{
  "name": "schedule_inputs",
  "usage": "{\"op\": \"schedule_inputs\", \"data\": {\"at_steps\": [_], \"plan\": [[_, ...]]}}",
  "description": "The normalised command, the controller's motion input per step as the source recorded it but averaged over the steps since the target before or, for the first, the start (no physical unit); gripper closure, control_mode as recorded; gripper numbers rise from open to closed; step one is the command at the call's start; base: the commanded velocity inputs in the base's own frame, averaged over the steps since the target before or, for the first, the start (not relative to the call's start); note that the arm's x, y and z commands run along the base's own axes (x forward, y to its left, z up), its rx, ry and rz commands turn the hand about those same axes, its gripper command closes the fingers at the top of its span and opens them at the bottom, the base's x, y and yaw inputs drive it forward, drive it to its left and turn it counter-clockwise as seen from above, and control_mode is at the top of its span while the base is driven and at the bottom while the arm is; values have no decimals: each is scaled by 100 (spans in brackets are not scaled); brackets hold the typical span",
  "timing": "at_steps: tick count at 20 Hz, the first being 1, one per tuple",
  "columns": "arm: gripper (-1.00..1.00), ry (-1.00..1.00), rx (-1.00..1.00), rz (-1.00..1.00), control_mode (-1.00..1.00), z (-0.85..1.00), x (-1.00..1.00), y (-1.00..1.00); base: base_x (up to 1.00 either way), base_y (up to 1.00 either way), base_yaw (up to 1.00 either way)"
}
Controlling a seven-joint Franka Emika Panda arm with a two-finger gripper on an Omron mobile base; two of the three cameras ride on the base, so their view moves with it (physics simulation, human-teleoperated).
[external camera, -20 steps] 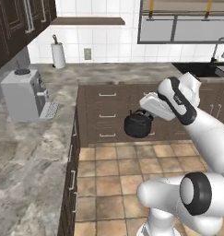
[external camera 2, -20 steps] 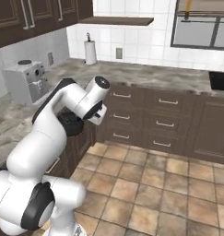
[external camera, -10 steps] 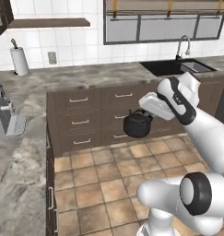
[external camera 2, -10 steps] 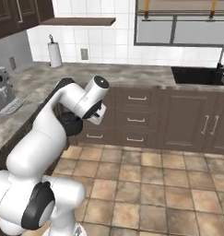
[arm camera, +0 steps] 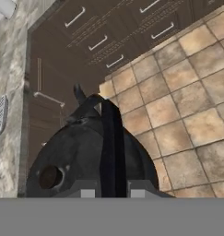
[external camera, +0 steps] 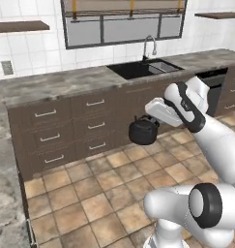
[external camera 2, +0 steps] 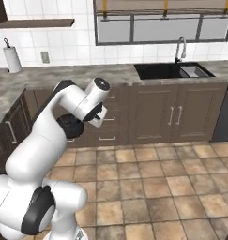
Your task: The kettle is done boiling. Turn off the stove, then wait for 300 timesteps before moving the kettle to the dining table.
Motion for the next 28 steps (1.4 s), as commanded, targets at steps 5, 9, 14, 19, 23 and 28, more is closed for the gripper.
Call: {"op": "schedule_inputs", "data": {"at_steps": [5,9,14,19,23,28], "plan": [[100,0,0,0,100,0,0,0,42,-3,-40],[100,0,0,0,100,0,0,0,54,0,-40],[100,0,0,0,100,0,0,0,70,0,-38],[100,0,0,0,100,0,0,0,76,0,-36],[100,0,0,0,100,0,0,0,78,0,-36],[100,0,0,0,100,0,0,0,77,0,-36]]}}
